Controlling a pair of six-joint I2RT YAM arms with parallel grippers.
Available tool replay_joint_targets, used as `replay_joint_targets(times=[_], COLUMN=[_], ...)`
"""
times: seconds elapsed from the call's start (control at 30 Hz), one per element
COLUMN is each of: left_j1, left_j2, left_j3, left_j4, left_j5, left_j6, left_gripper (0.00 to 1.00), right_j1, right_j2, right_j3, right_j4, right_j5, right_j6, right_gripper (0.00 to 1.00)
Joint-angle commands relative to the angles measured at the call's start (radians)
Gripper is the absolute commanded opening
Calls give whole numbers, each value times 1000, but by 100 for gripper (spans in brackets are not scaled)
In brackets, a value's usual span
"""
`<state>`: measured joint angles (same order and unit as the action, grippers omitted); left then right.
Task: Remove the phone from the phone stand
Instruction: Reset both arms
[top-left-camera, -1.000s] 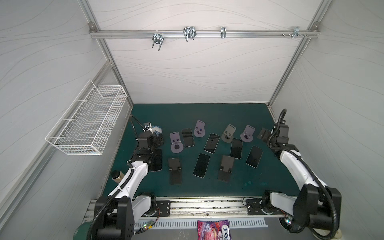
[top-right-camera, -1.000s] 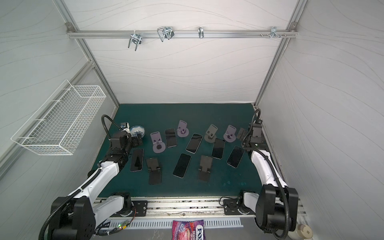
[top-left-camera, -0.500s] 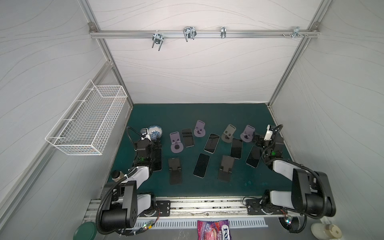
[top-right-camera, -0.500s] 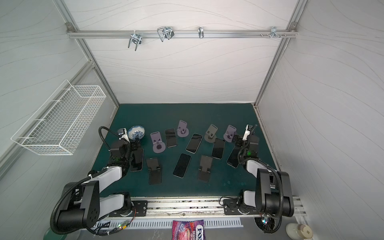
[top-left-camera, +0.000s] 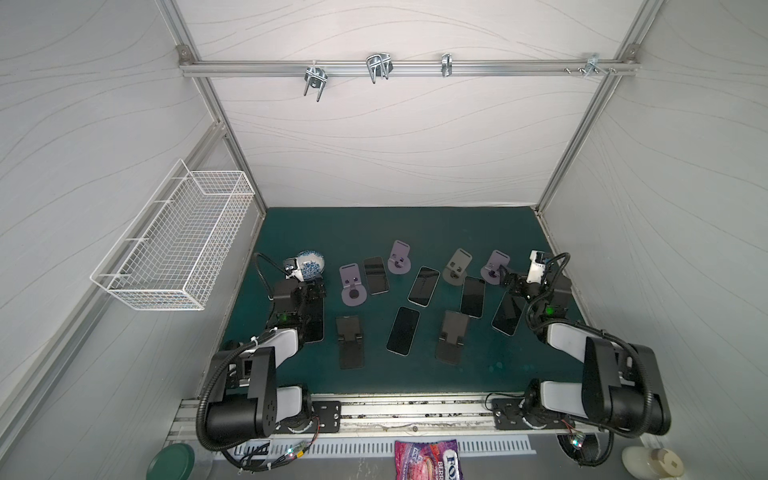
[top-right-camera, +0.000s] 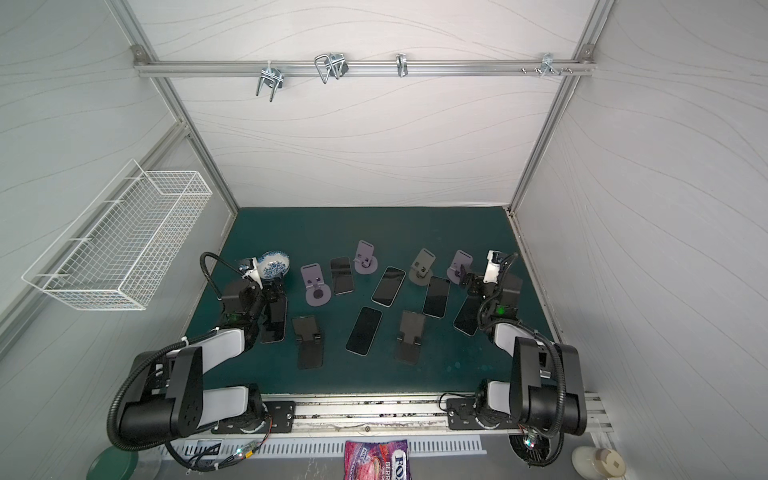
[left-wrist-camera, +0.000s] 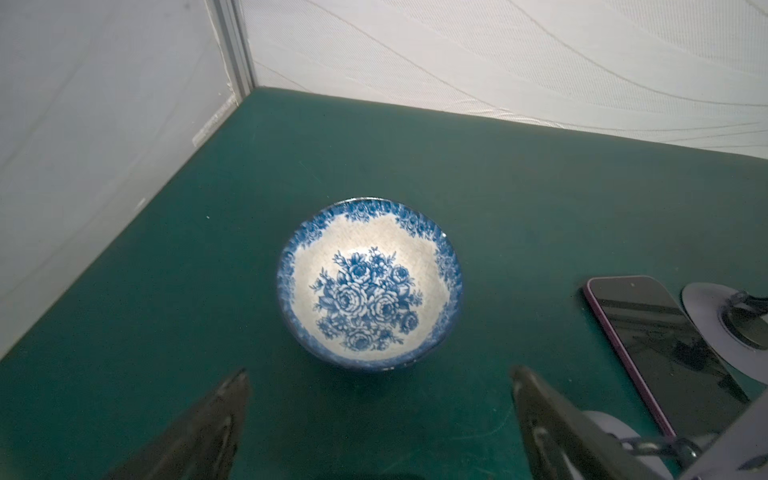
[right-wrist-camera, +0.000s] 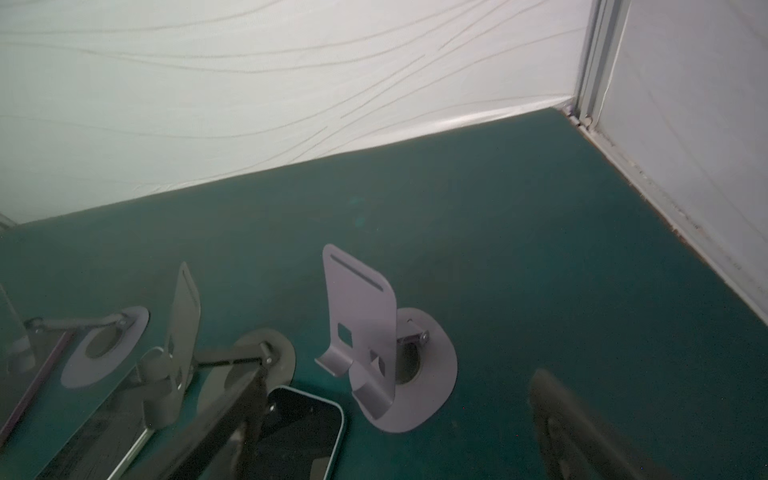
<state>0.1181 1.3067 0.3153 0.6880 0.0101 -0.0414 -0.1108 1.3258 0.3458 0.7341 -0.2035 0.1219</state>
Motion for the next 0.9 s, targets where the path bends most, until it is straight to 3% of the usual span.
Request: replay_joint_targets(times=[0.0,0.1,0.27,0.33,0.47,0.73,0.87], left_j1=[6,6,5,6,6,-21,-80], left_j2=[43,123,205,264,217,235,238], left_j3=[-11,-55,-75,-83,-31,-6,59], left_j4=[168,350,442,548,369,354,234], left_j5=[90,133,66,49,-30,-92,-223], left_j6=[-34,-31,-54,-65,-93,-76,-53], left_gripper=[99,99,99,99,99,99,99], right_j1=[4,12,46,44,43,43,43], right_j2=[61,143,319,304,306,300,299], right_j3=[-2,-36,-146,-168,-158,-156,-153], right_j4=[74,227,634,632,617,603,596], right_j5=[-33,-48,-16,40,100,101,106], right_j6=[-6,3,-15,-2,31,30,31], right_gripper=[99,99,99,99,99,99,99])
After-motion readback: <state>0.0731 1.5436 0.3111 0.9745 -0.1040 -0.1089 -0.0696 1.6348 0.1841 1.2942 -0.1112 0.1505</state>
